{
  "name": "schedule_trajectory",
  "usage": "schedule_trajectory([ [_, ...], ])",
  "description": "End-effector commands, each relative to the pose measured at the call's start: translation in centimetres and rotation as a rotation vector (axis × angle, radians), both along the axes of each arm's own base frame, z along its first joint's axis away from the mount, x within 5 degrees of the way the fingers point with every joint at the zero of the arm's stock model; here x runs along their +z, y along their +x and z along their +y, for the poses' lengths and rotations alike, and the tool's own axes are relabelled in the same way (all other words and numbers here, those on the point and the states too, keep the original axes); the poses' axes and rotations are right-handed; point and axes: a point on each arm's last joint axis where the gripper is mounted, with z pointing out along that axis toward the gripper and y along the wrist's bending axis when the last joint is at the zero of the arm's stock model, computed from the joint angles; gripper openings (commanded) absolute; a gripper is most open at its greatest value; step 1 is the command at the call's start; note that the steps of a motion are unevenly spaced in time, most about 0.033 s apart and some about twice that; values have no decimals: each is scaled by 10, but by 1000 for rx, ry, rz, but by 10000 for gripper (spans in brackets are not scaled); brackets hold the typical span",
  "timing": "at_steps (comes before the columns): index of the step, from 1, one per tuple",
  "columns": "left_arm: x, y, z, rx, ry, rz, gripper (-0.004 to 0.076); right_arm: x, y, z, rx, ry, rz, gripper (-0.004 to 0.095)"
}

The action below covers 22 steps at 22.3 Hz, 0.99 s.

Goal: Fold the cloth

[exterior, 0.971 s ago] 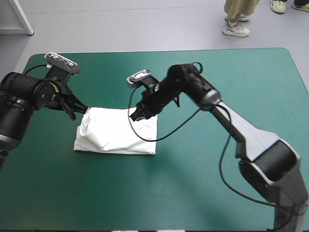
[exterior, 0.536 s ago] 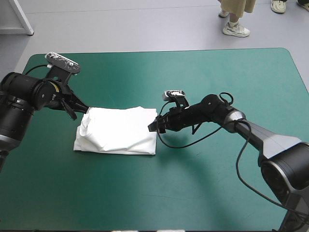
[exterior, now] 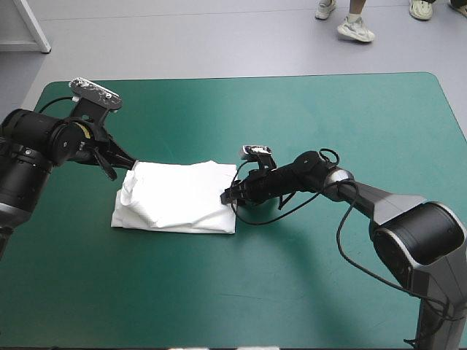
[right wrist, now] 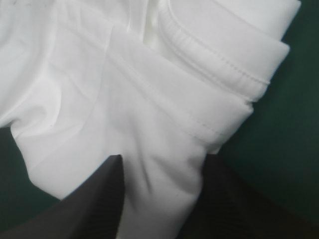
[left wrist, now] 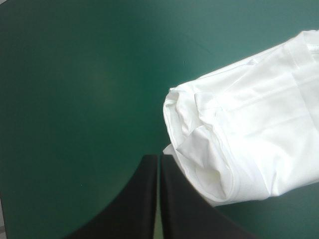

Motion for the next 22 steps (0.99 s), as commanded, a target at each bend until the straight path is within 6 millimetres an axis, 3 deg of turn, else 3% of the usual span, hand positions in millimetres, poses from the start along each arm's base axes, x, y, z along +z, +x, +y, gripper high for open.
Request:
schedule_trajectory([
  [1, 21, -7, 2, -5, -30, -114, 19, 22, -5, 4, 48, 37, -40, 156],
  [2, 21, -6, 1, -7, -32, -121, 19, 27, -2, 0, 46, 25, -63, -14],
  [5, 22, -6, 1, -8, -33, -125, 19, 50, 7, -22, -27, 2, -139, 6],
  [7, 21, -6, 1, -7, -32, -121, 19, 75, 11, -60, -80, -109, -222, 5],
  [11, 21, -6, 1, -8, -36, -120, 19, 101, 13, -147, -209, -370, -265, 5],
  [15, 21, -6, 1, -11, -33, -120, 19, 107, 6, -245, -421, -473, -190, 4],
  [19, 21, -6, 1, -12, -36, -119, 19, 100, -11, -305, -590, -549, -125, 5],
  [22, 21, -6, 1, -19, -33, -120, 19, 93, -22, -333, -673, -638, -74, 4],
])
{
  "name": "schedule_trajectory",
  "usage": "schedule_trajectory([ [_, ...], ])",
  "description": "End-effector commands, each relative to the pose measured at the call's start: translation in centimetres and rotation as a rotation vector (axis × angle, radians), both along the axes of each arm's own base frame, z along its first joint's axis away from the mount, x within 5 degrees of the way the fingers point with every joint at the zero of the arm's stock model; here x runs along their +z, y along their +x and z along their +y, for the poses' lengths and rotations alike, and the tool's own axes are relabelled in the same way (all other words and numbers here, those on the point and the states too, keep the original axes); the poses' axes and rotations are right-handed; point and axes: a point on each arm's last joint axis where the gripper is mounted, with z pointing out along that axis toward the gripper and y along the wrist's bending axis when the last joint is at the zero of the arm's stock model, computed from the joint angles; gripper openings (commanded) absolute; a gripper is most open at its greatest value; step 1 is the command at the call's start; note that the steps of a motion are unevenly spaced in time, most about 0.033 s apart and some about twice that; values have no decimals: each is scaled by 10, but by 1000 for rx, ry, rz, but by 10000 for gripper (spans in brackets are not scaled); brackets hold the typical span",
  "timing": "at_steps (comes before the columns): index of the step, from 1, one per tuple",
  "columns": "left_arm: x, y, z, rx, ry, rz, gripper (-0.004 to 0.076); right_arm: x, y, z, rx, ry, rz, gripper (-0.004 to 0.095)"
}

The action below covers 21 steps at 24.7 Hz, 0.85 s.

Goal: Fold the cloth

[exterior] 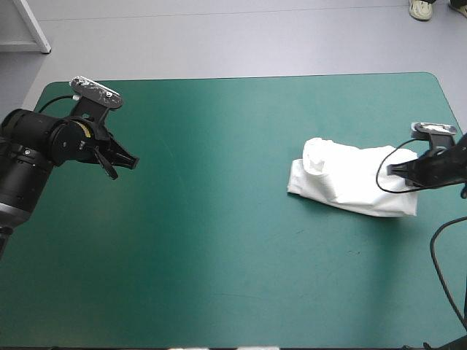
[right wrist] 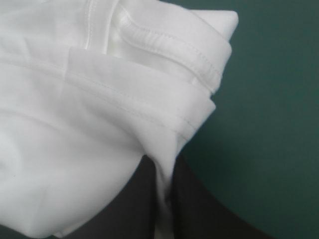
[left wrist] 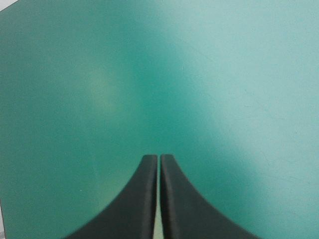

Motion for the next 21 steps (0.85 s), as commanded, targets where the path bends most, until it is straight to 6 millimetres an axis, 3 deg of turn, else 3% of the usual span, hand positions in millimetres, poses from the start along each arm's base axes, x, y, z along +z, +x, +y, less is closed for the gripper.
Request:
schedule_trajectory([
  [1, 20, -7, 1, -11, -28, -105, 19, 18, -15, -26, -96, -93, -36, 4],
  [6, 20, -7, 1, -16, -26, -106, 19, 16, -19, -31, -146, -124, 0, 10],
  [8, 21, -7, 1, -18, -27, -112, 19, 16, -19, -30, -145, -125, 2, 60],
  [11, 21, -6, 1, -19, -29, -119, 19, 20, -22, -29, -145, -120, 1, 287],
  [14, 25, -9, 3, 5, -45, -142, 19, 29, -25, -25, -156, -89, -34, 618],
  [15, 28, -12, 4, 18, -48, -160, 19, 37, -27, -22, -154, -75, -61, 688],
  [16, 36, -18, 8, 38, -51, -214, 19, 56, -30, -15, -128, -37, -137, 719],
  [17, 42, -24, 11, 53, -58, -249, 19, 67, -33, -10, -96, -15, -178, 698],
  [18, 55, -38, 17, 78, -80, -325, 19, 100, -39, 8, -4, 69, -320, 584],
  [19, 60, -45, 20, 86, -87, -351, 19, 116, -44, 16, 30, 102, -385, 502],
  [20, 70, -61, 25, 101, -119, -401, 19, 149, -56, 34, 99, 188, -521, 194],
  [21, 75, -71, 28, 116, -134, -425, 19, 168, -65, 42, 147, 199, -601, 14],
])
